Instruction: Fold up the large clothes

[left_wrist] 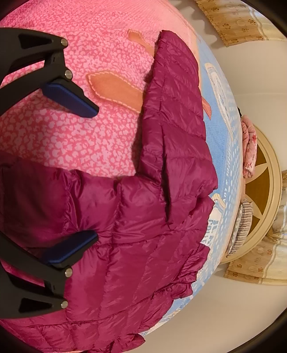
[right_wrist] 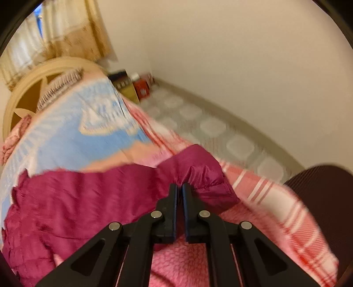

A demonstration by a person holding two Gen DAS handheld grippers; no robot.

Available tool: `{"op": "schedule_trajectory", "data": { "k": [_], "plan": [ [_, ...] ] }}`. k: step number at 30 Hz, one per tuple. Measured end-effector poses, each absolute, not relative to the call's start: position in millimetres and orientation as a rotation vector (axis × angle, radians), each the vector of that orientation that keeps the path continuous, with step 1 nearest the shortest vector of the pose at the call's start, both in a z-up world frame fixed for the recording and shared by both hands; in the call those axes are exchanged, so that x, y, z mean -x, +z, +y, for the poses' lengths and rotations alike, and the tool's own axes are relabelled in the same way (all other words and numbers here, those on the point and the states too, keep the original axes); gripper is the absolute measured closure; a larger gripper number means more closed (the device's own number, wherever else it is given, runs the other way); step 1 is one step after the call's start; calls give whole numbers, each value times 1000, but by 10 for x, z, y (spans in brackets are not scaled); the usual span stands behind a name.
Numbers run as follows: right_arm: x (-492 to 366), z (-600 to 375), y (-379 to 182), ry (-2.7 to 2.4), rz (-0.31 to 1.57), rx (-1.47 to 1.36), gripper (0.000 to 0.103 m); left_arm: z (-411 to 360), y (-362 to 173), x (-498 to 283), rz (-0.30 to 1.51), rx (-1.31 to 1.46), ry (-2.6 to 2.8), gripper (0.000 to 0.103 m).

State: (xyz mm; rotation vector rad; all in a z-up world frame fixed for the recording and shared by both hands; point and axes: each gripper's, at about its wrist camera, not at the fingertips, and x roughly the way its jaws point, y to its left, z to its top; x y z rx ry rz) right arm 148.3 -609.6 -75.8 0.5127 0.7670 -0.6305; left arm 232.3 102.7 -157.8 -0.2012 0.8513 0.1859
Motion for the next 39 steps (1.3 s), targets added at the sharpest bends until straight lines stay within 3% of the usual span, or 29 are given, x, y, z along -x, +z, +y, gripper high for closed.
{"op": "schedule_trajectory", "data": {
  "k": [5, 10, 15, 22, 26, 34, 36, 37, 38, 39],
  "plan": [
    [-1405, -5678, 98, -594, 621, -385, 99, 1056, -1574, -2296, 842, 220, 175, 0],
    [-1539, -4667, 899, -394, 499, -245, 102, 1064, -1572, -2289, 832, 235, 166, 0],
    [-1869, -3526, 1197, -104, 475, -165, 103, 1088, -1571, -2283, 821, 258, 152, 0],
    [-2140, -3310, 851, -21, 558, -278, 102, 1094, -1569, -2290, 816, 276, 140, 0],
    [-2030, -4201, 147, -84, 707, -578, 101, 1099, -1570, -2288, 815, 278, 139, 0],
    [-970, -6077, -769, -337, 713, -1081, 99, 1081, -1577, -2305, 827, 258, 150, 0],
    [-863, -6309, -971, -341, 743, -1164, 83, 1081, -1579, -2314, 829, 254, 152, 0],
    [-839, -6359, -1040, -330, 742, -1199, 46, 1080, -1579, -2318, 829, 253, 153, 0],
    [-789, -6416, -1110, -321, 710, -1243, 17, 1080, -1579, -2320, 830, 252, 153, 0],
    [-748, -6463, -1128, -329, 674, -1266, 15, 1076, -1581, -2329, 831, 249, 155, 0]
  ]
}}
